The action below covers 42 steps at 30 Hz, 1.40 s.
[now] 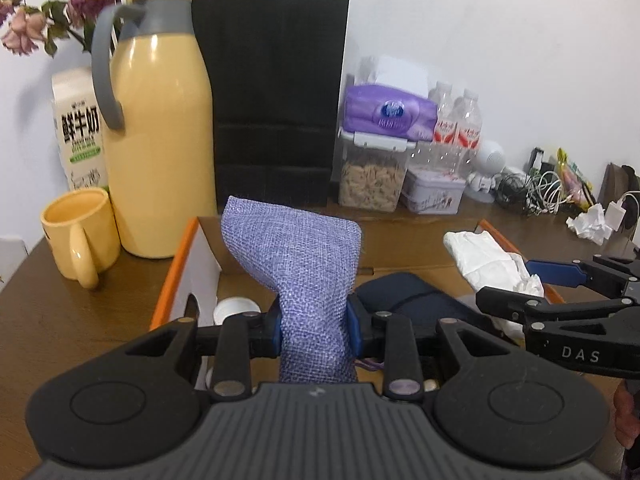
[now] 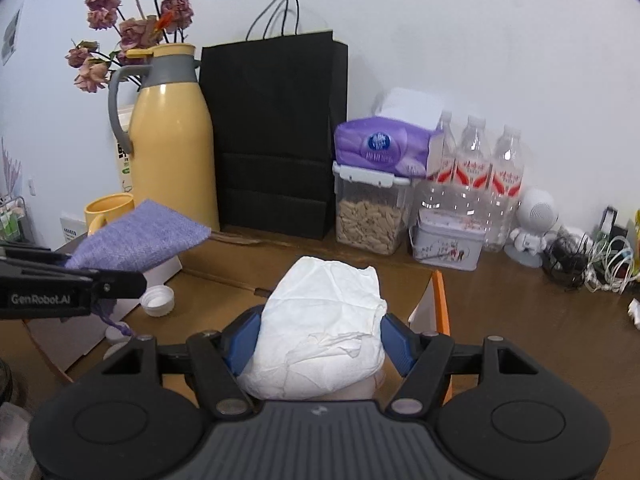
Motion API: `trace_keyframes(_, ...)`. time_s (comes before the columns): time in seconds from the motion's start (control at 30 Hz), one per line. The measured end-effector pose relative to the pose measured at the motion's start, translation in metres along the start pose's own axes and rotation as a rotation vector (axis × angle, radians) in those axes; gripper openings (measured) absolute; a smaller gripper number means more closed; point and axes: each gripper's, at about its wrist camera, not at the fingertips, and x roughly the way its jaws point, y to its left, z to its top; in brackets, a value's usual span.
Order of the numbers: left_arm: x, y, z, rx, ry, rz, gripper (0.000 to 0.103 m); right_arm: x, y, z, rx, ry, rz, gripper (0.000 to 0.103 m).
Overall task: Organize objects
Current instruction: 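Carry the purple cloth and white tissue into the box and open both grippers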
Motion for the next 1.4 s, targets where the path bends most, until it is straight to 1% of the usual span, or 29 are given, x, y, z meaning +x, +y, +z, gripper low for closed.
trace_keyframes(0.13, 0.01, 0.0, -0.004, -0.003, 0.027, 0.001, 0.033, 0.006, -0.003, -0.007, 0.013, 0.016, 0.017, 0.068)
trace_keyframes(0.2, 0.011, 0.001, -0.005, -0.006, 0.028, 0.002, 0.037, 0.007, -0.002, -0.008, 0.011, 0.018, 0.02, 0.07)
trace_keyframes(0.23, 0.01, 0.0, -0.005, -0.005, 0.022, 0.005, 0.043, 0.007, -0.002, -0.009, 0.009, 0.019, 0.019, 0.07)
trace_keyframes(0.27, 0.008, 0.0, -0.005, -0.004, 0.013, 0.009, 0.052, 0.008, -0.002, -0.009, 0.008, 0.018, 0.018, 0.071)
trace_keyframes(0.3, 0.006, 0.0, -0.005, -0.003, 0.004, 0.016, 0.059, 0.007, -0.001, -0.009, 0.006, 0.017, 0.016, 0.076)
trace_keyframes(0.33, 0.005, 0.0, -0.004, -0.002, -0.004, 0.028, 0.079, 0.006, -0.001, -0.009, 0.004, 0.015, 0.015, 0.079)
trace_keyframes(0.37, 0.003, -0.001, -0.004, 0.0, -0.015, 0.04, 0.094, 0.005, 0.0, -0.009, 0.002, 0.012, 0.014, 0.087)
trace_keyframes(0.4, 0.0, -0.001, -0.004, 0.002, -0.031, 0.05, 0.098, 0.004, 0.001, -0.009, -0.001, 0.008, 0.014, 0.09)
trace_keyframes(0.43, -0.001, -0.001, -0.003, 0.002, -0.039, 0.056, 0.103, 0.003, 0.001, -0.009, -0.005, 0.004, 0.016, 0.091)
trace_keyframes(0.47, -0.003, -0.001, -0.002, 0.001, -0.044, 0.061, 0.103, 0.002, 0.002, -0.009, -0.007, 0.002, 0.02, 0.095)
trace_keyframes(0.5, -0.004, -0.001, -0.001, -0.004, -0.047, 0.068, 0.103, 0.002, 0.002, -0.009, -0.008, 0.001, 0.022, 0.103)
trace_keyframes(0.73, -0.005, 0.0, 0.0, -0.017, -0.046, 0.079, 0.103, 0.0, 0.003, -0.009, -0.001, 0.005, 0.02, 0.103)
trace_keyframes(0.97, -0.02, -0.004, 0.001, -0.007, -0.086, 0.064, 0.103, -0.011, 0.002, -0.005, 0.004, -0.023, 0.017, 0.103)
trace_keyframes(1.2, -0.052, -0.007, 0.0, -0.031, -0.157, 0.068, 0.103, -0.041, 0.006, -0.002, -0.008, -0.08, 0.005, 0.103)
trace_keyframes(1.4, -0.087, -0.007, -0.004, -0.027, -0.201, 0.067, 0.103, -0.072, 0.011, -0.01, -0.012, -0.101, 0.023, 0.103)
